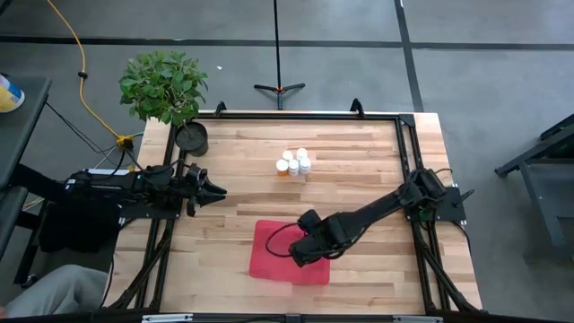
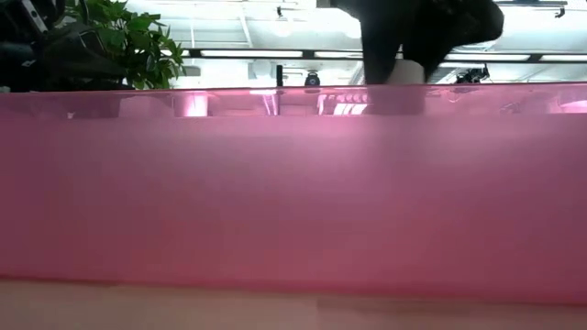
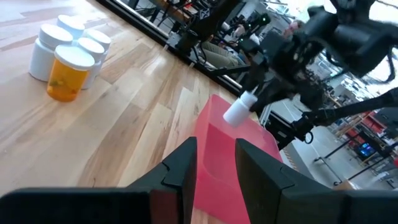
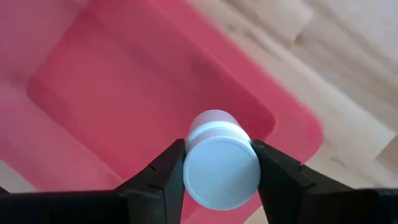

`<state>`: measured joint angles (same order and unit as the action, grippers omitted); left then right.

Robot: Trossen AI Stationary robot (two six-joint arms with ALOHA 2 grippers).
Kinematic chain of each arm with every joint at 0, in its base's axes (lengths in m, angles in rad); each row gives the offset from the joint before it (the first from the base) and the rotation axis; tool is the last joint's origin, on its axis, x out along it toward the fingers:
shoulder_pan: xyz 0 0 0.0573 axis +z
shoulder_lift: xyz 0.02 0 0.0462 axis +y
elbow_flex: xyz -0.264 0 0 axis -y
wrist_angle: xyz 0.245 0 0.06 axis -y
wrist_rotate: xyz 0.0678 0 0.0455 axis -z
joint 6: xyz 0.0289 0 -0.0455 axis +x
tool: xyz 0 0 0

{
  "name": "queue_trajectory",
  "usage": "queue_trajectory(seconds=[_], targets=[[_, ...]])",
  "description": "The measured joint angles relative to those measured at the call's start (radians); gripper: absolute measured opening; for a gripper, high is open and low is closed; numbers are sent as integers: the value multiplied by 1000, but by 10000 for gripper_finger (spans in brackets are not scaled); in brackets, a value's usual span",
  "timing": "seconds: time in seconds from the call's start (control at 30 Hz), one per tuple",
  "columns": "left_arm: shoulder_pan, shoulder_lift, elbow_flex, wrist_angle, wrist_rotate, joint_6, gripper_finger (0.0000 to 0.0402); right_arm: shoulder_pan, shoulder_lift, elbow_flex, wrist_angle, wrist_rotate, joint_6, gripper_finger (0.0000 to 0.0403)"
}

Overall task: Pick and place pill bottles into a basket
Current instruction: Put the white pill bottle into the red bin

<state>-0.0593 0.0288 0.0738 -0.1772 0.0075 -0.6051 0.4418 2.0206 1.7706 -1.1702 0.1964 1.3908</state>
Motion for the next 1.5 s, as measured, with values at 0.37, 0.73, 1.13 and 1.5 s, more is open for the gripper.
queue_trajectory(seconds=[0.37,0.73,1.13,1.5], targets=[[0,0,0,0,2,-2,145,6,62,0,-9,-57,27,150],[0,0,0,0,4,-3,145,-35,62,0,-70,-26,24,150],[0,0,0,0,4,-3,145,-44,62,-15,-23,22,40,150],[0,0,0,0,4,-3,145,-44,62,-66,48,-20,53,157]])
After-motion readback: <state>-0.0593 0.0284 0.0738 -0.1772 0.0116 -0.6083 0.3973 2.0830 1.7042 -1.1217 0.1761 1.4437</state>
